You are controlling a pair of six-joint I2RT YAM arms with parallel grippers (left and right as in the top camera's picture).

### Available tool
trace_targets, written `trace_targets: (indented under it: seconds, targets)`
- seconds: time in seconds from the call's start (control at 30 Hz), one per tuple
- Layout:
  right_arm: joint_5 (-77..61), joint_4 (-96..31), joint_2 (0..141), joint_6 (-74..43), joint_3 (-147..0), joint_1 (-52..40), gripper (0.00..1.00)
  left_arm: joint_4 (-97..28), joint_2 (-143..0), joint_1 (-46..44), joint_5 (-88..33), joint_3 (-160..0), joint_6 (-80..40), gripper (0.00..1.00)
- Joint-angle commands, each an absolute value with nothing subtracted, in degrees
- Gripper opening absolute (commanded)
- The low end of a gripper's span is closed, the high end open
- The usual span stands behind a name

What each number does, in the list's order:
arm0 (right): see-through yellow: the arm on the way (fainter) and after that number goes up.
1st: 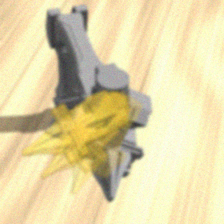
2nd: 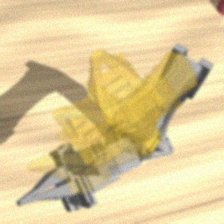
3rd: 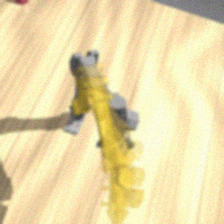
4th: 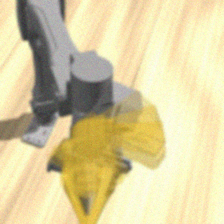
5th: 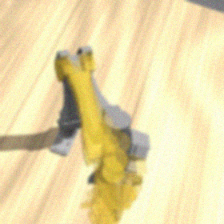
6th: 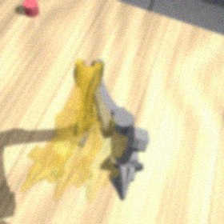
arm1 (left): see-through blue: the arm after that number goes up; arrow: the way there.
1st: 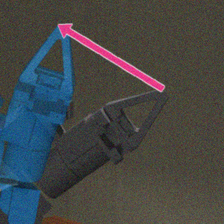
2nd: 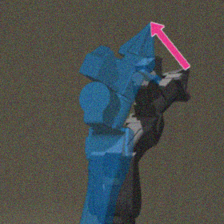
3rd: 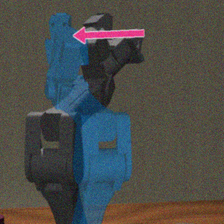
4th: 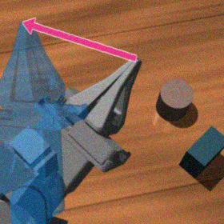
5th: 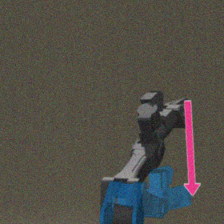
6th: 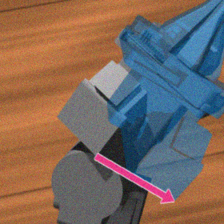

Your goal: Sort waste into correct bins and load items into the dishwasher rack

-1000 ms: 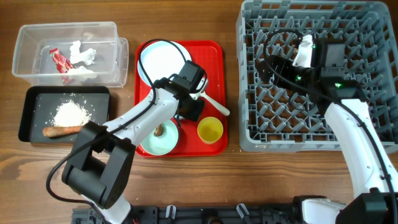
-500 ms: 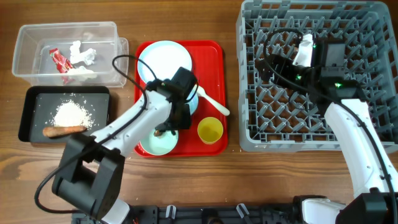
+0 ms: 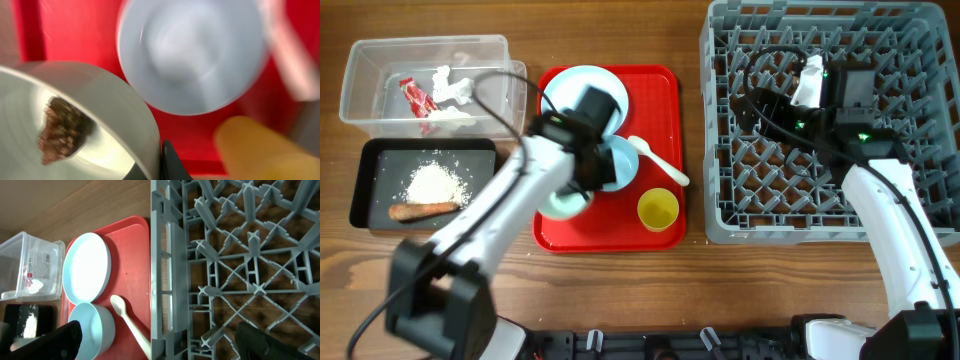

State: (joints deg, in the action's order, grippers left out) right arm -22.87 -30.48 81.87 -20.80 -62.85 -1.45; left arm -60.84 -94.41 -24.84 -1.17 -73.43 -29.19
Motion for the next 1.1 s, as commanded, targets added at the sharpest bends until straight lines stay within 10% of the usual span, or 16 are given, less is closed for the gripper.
trace_targets:
  seconds: [0.0,0.4,0.87,1.07]
  targets:
    - [-22.28,-30.28,82.19,-21.17,-63.29,-1.43,1.00,-60.49,-86.85,-13.10,-6.15,-78.13,-22.96,0.04]
    - [-22.24,-30.04,82.19,-21.15,-63.29,-1.43,1.00,-64.16,-107.22,38.76,-71.68,-77.80,21.58,0.04]
    - [-22.26,-30.20,82.19,-21.10,-63.29,-1.43,1.00,-76.93,-117.34,42.68,-90.37,-77.80,12.62,0.04]
    - [-22.04,-30.41,82.19,-20.99,-63.29,-1.43,1.00,-83.15,-104.36,37.23,-83.53,-78.02,31.40,0.04]
